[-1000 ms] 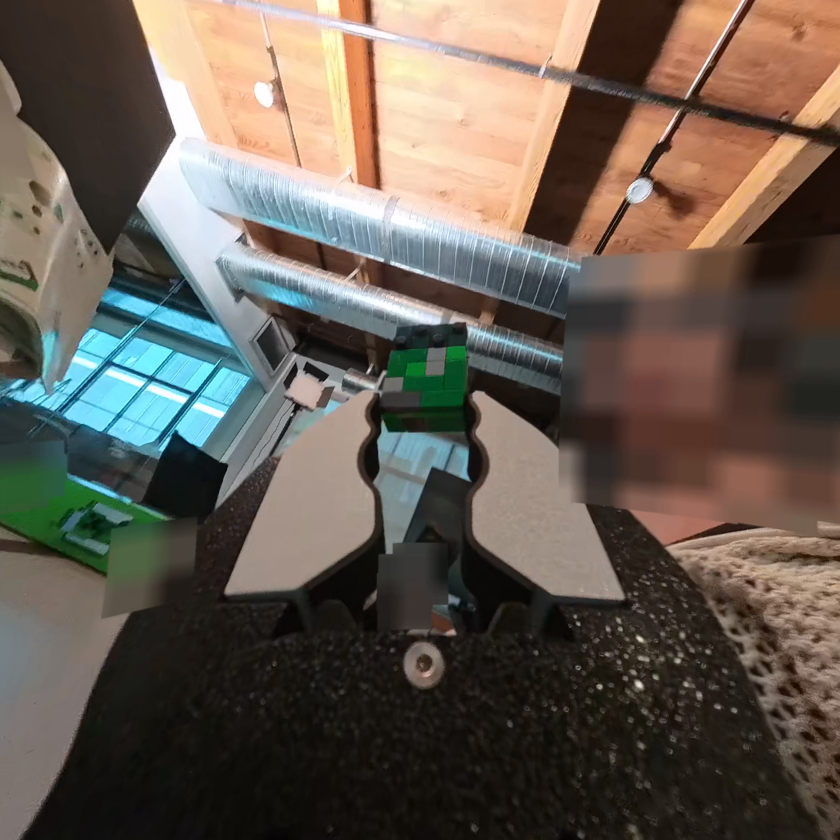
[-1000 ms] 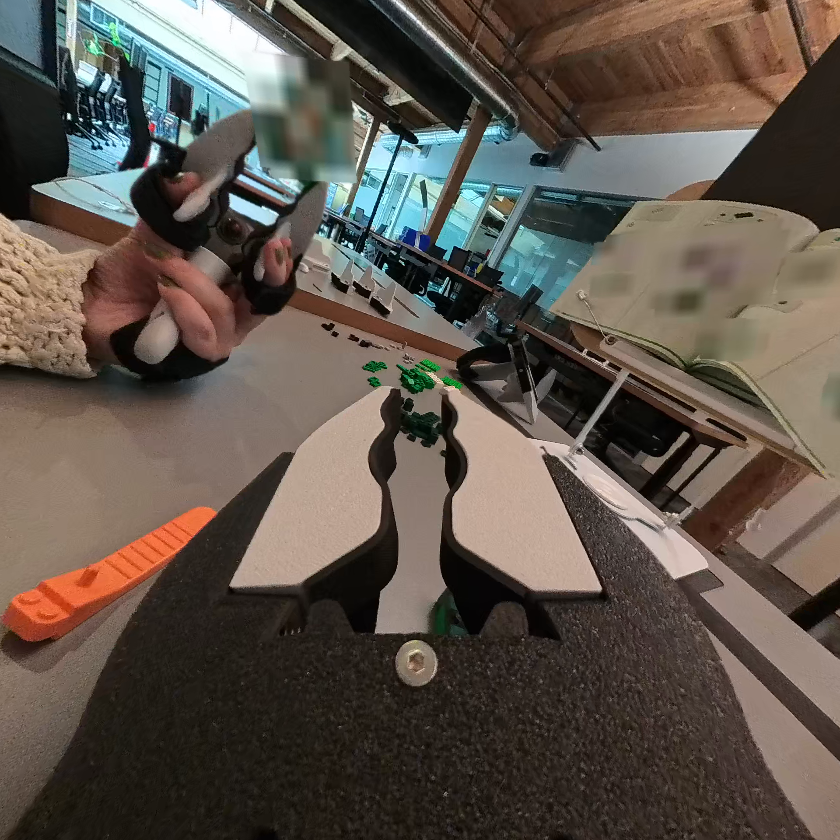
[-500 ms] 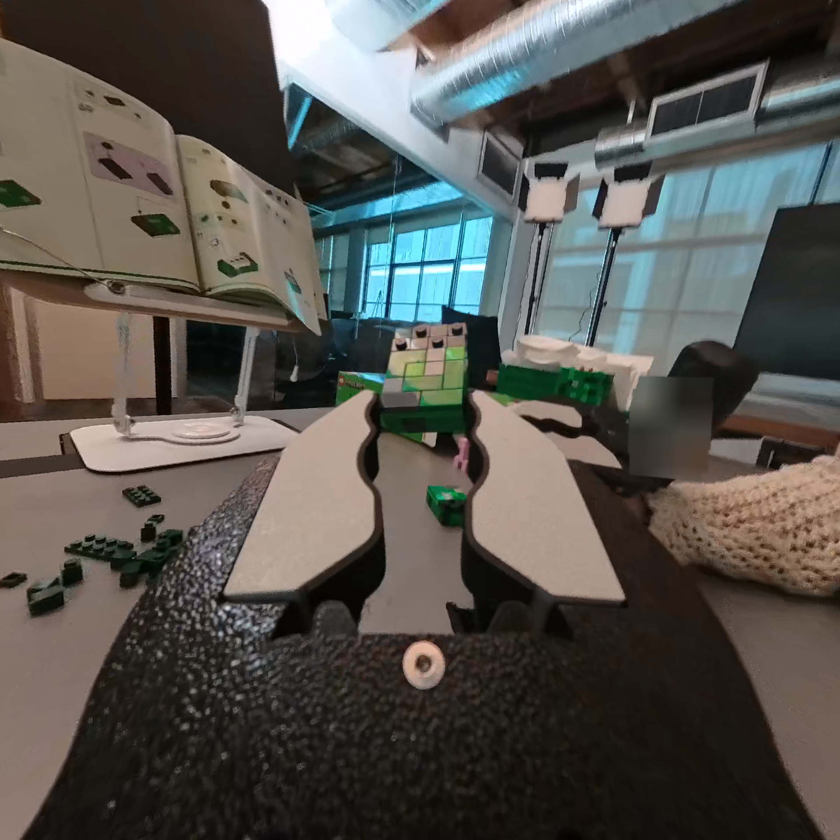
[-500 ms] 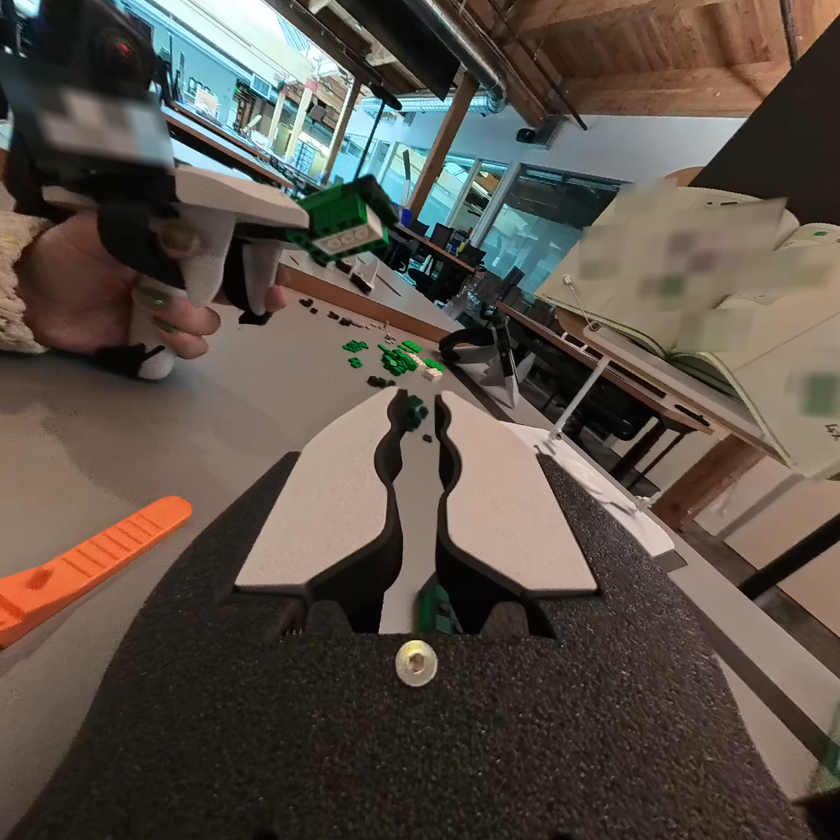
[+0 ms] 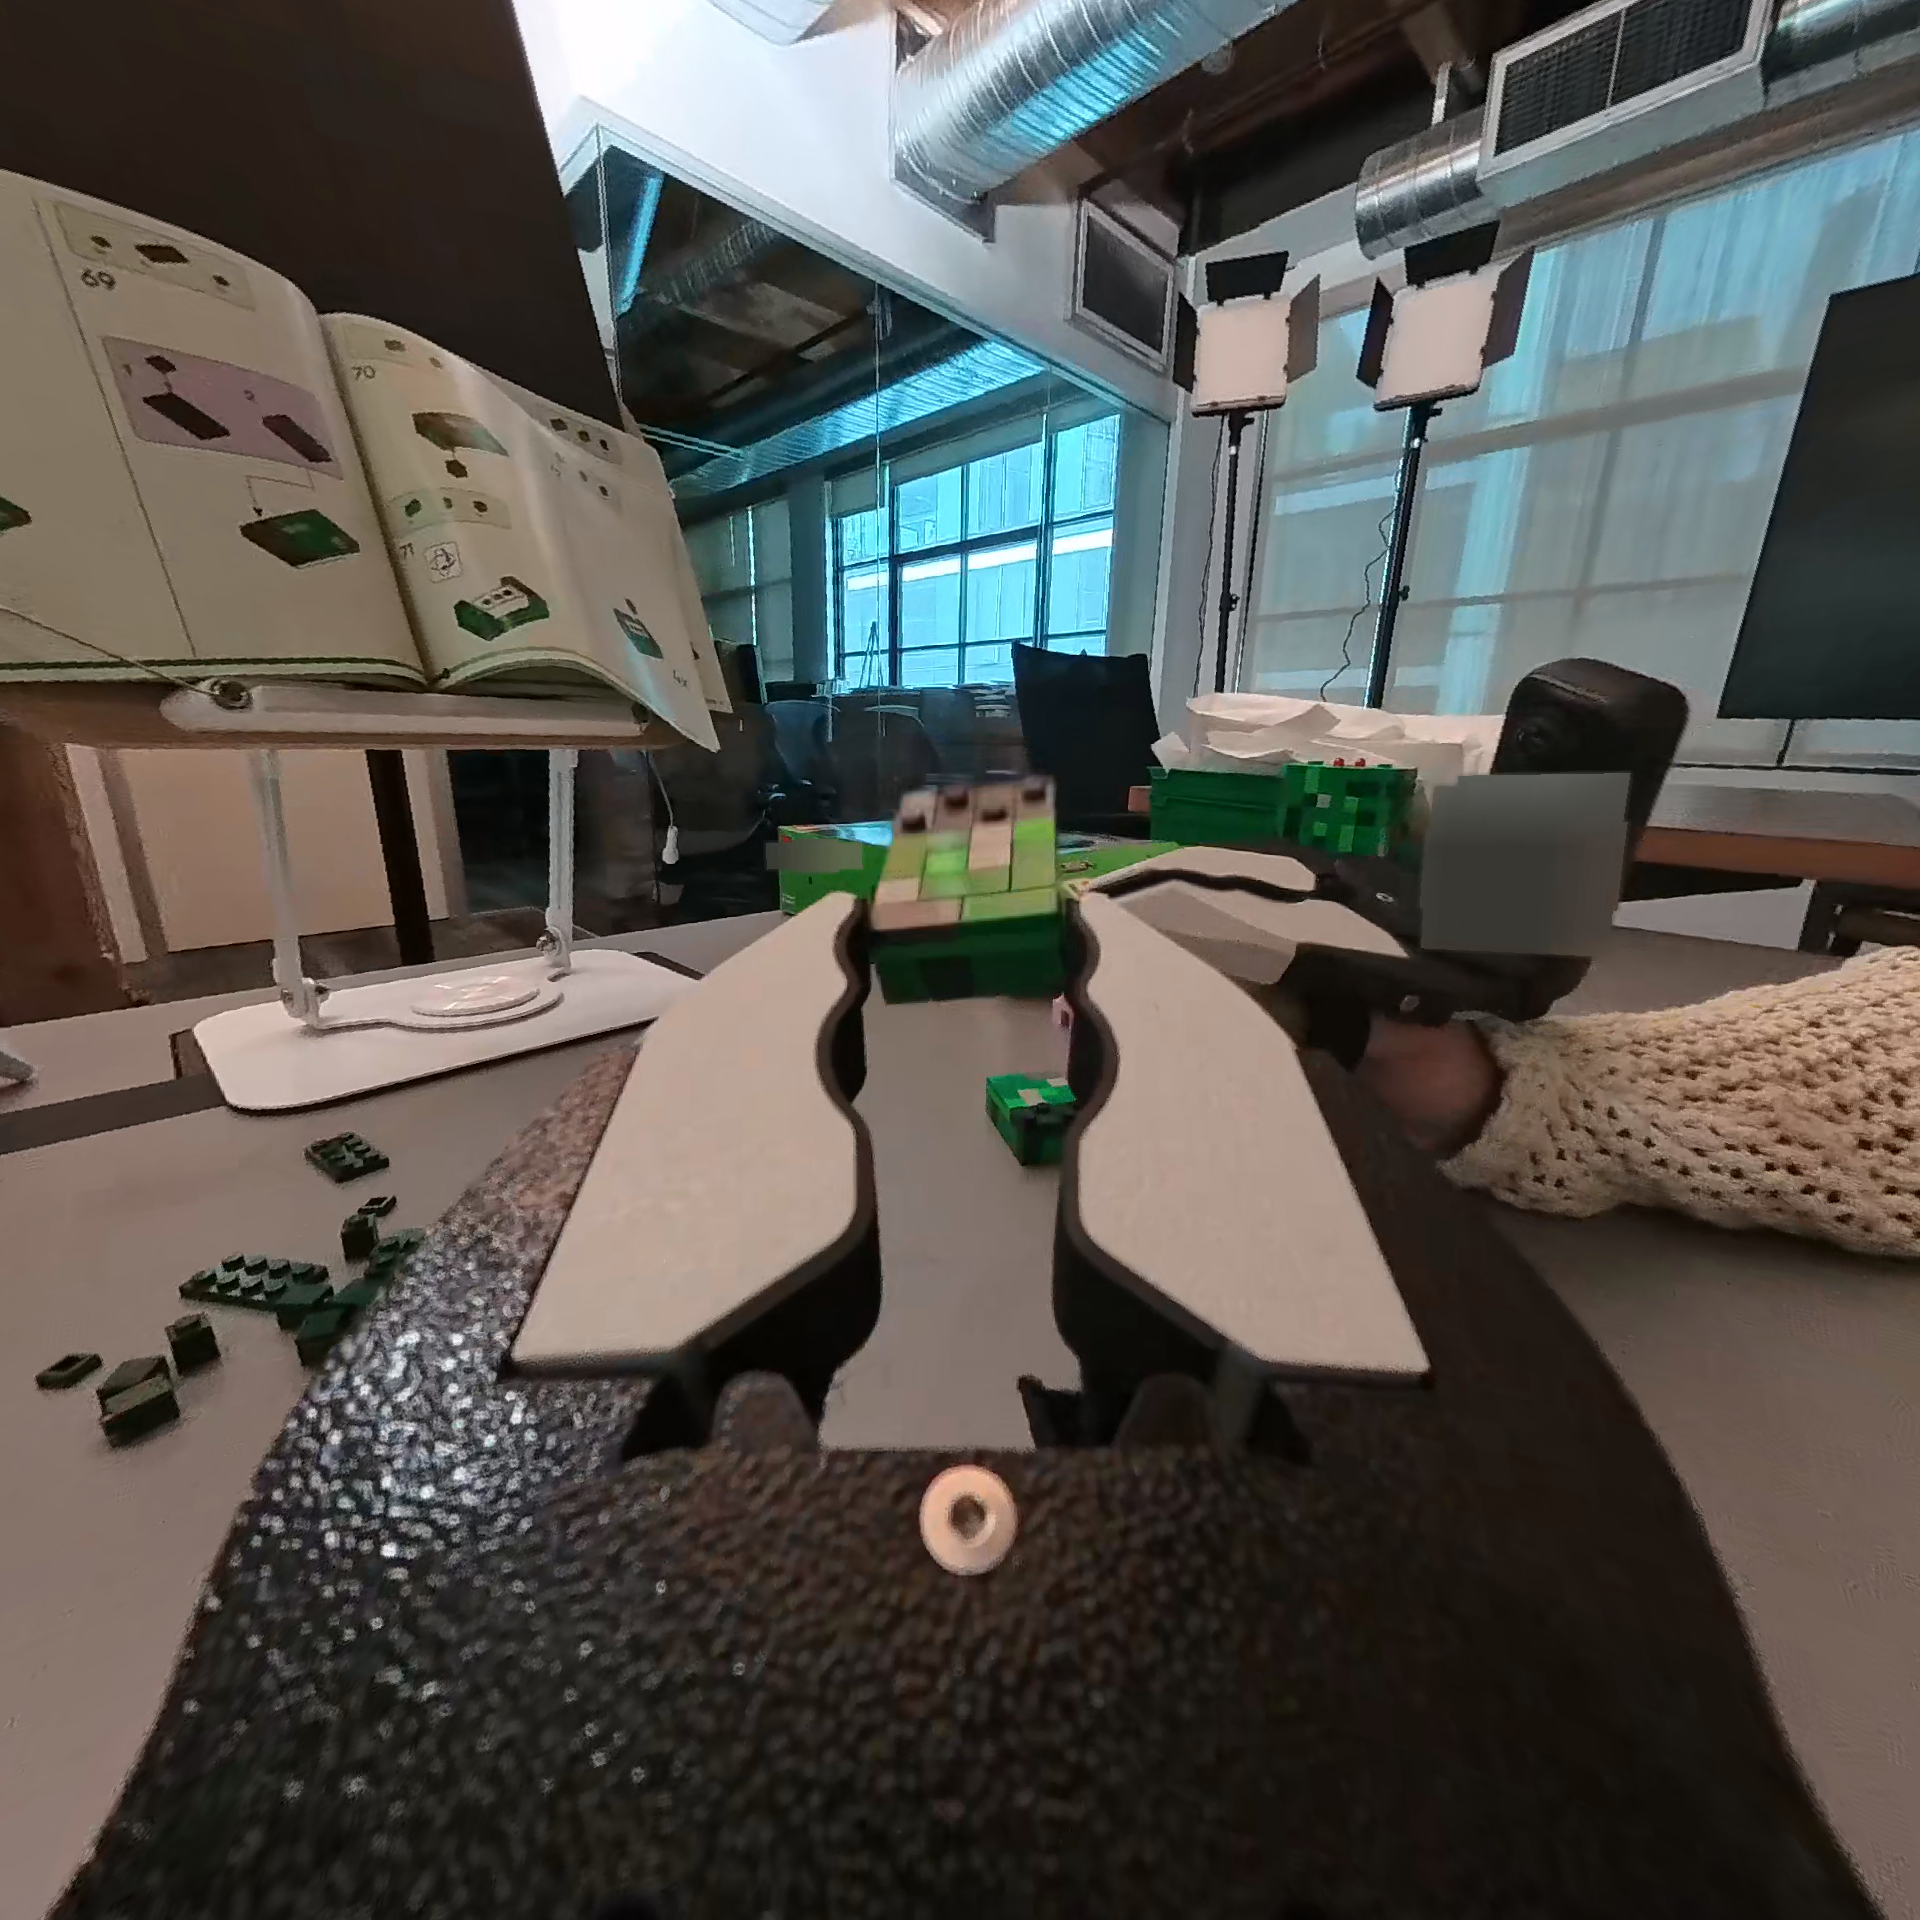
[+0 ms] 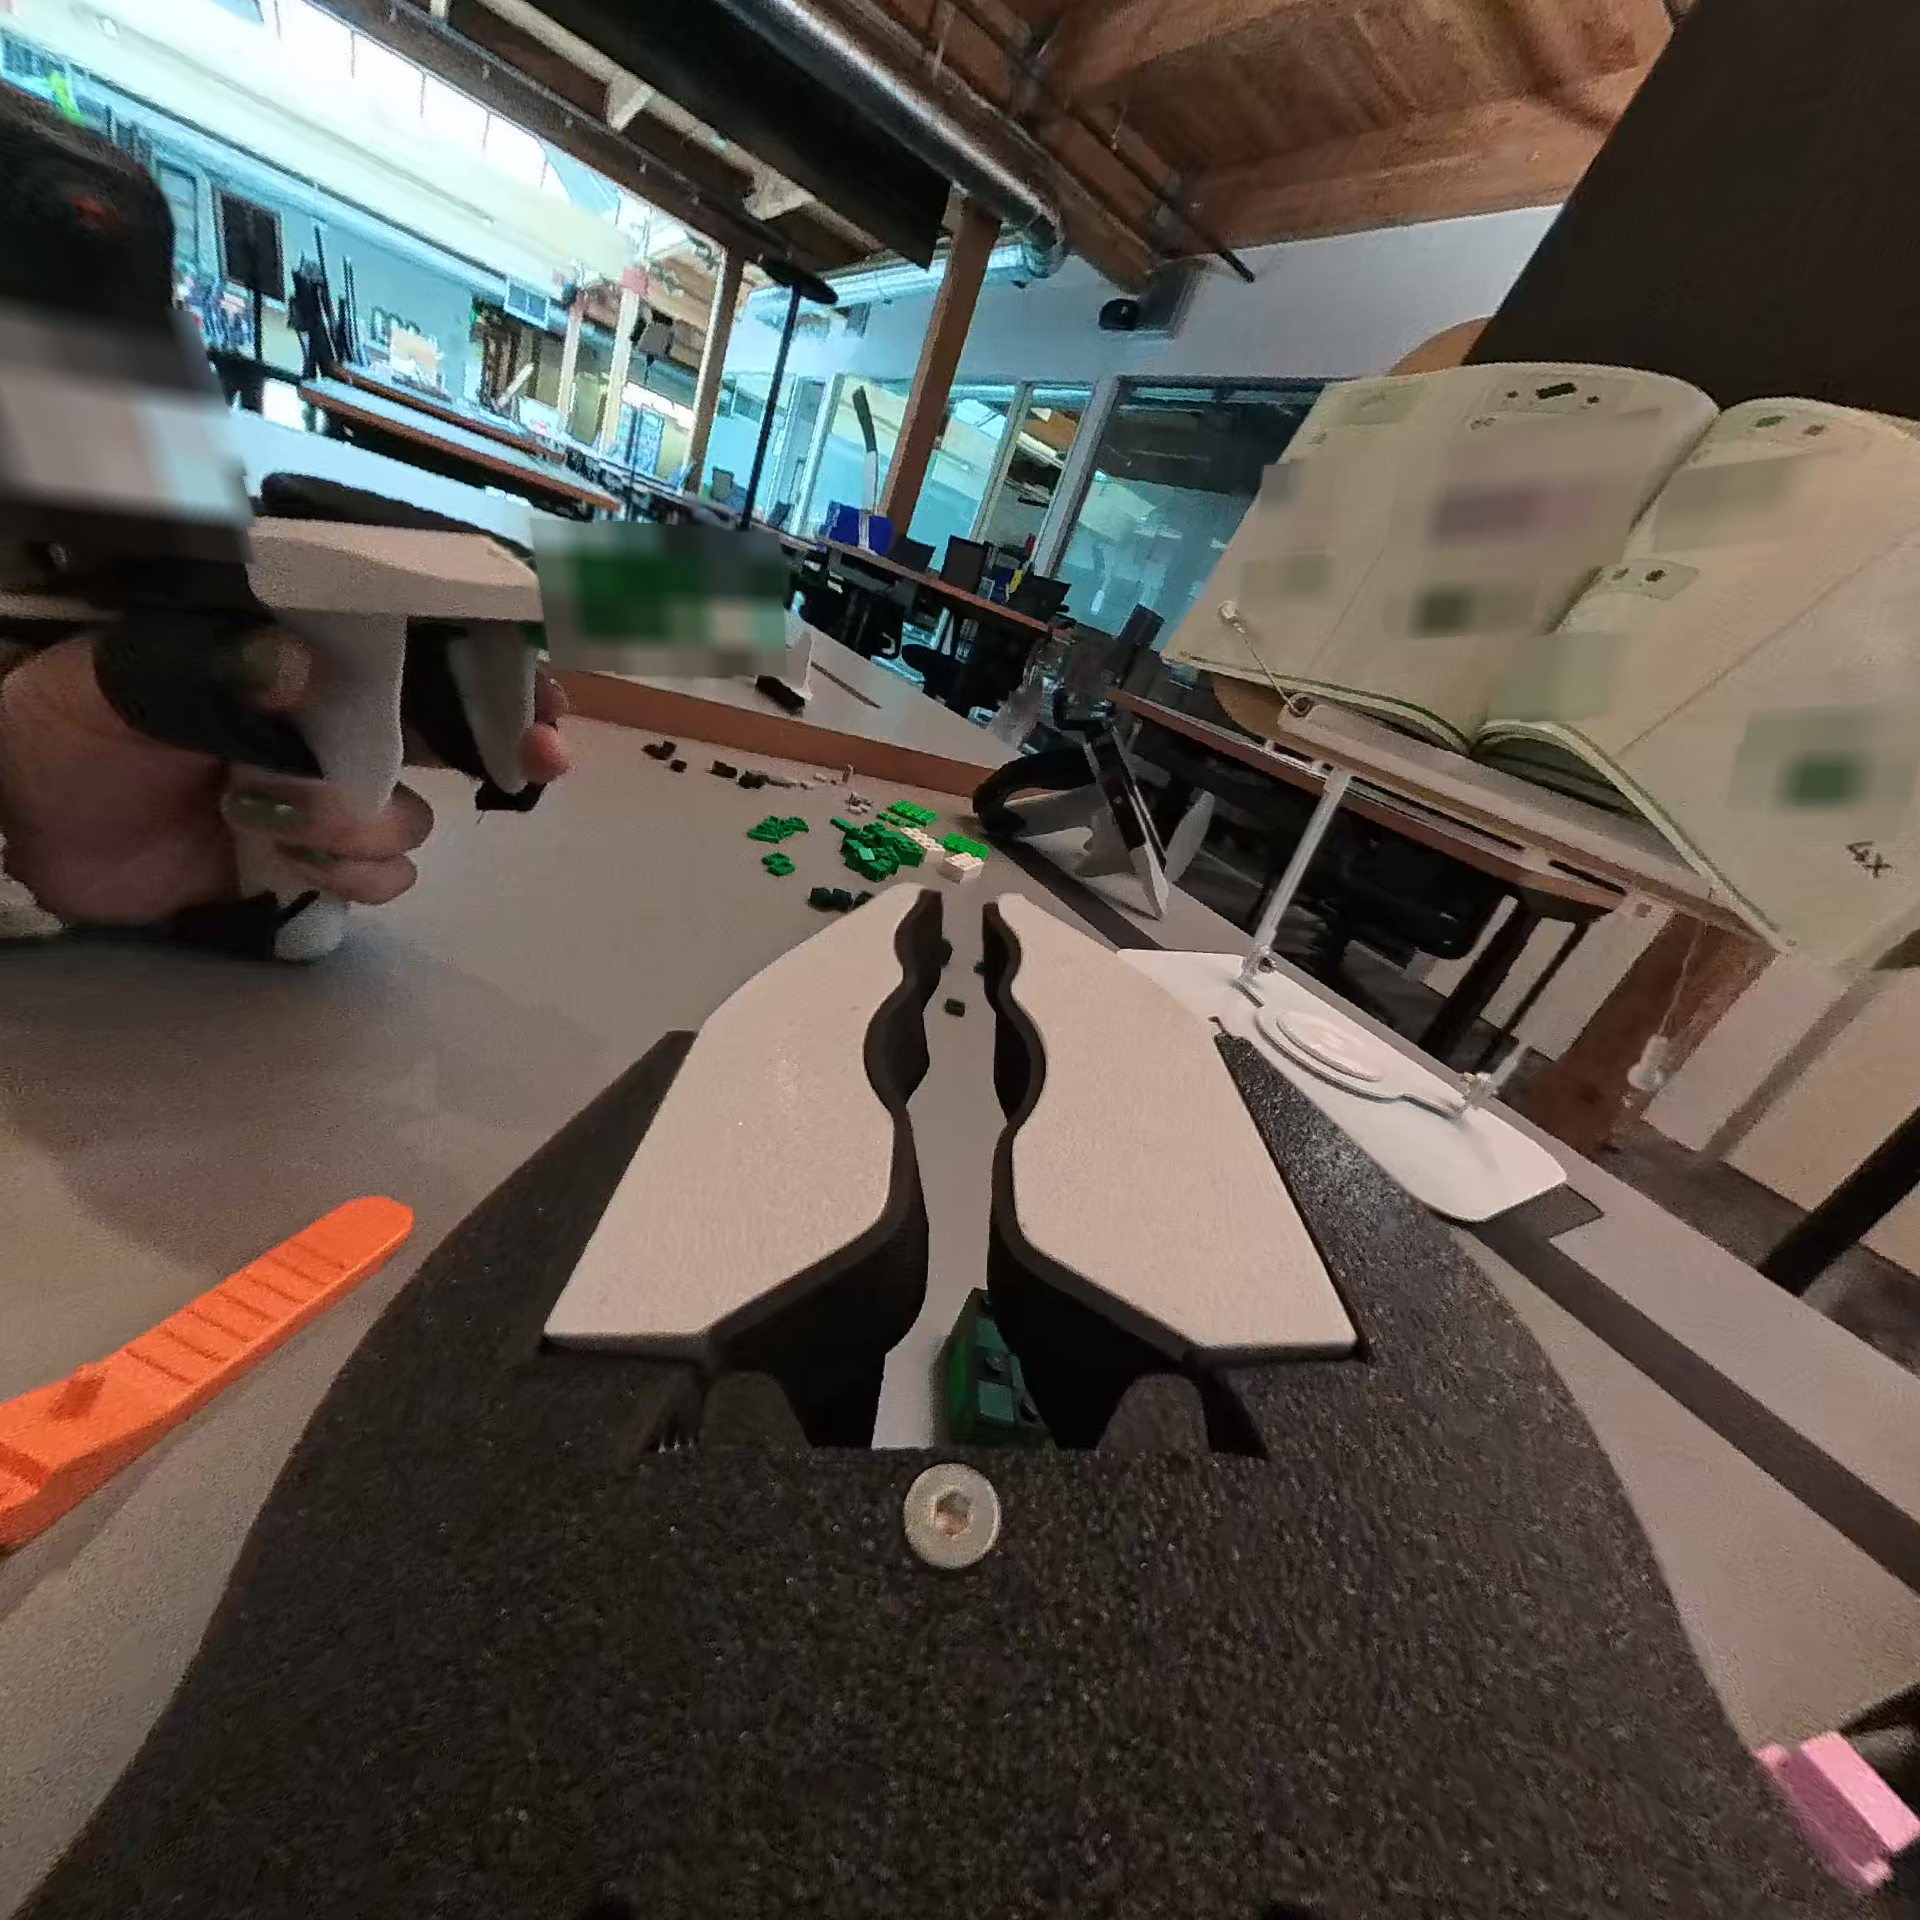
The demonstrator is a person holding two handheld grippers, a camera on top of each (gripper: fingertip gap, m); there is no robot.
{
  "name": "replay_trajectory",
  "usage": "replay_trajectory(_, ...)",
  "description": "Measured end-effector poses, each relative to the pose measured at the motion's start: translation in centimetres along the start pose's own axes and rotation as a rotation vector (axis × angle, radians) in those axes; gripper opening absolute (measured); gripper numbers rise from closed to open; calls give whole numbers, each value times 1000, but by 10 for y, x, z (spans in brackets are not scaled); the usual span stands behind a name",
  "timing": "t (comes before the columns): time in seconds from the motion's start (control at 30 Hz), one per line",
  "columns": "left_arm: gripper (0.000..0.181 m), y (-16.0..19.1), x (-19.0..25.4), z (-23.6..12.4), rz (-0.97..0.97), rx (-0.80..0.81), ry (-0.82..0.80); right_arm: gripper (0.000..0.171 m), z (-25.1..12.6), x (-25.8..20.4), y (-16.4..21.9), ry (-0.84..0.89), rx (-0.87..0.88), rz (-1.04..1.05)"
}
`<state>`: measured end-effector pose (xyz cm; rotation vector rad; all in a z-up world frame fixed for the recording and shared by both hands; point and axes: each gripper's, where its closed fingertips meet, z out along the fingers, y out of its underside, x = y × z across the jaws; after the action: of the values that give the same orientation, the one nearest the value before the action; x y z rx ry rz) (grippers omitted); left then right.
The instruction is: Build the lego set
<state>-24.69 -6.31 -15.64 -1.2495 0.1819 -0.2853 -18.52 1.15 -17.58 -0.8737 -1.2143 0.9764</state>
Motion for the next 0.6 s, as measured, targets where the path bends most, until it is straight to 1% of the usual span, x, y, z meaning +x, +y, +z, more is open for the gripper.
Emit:
replay_trajectory(0.1, 35, -1, -3, -1, -16, 5, -9, 6, -2, 3, -1, 4, 12, 27)
replay_trajectory(0.13, 14, -1, -4, -1, -15, 5, -19, 6, -2, 3, -2, 6, 14, 31)
replay_trajectory(0.17, 7, -1, -4, -1, -7, 11, -24, 5, -2, 3, -2, 5, 15, 32)
replay_trajectory(0.3, 5, -1, -3, -1, 19, 8, -40, 5, -2, 0, -1, -14, 13, 25)
replay_trajectory(0.43, 9, 0, -10, -1, -29, 4, -55, 5, -2, -3, -2, -27, 16, 22)
replay_trajectory(0.6, 10, -4, -15, -4, -49, 34, -87, 5, -5, -7, -3, -40, 15, 2)
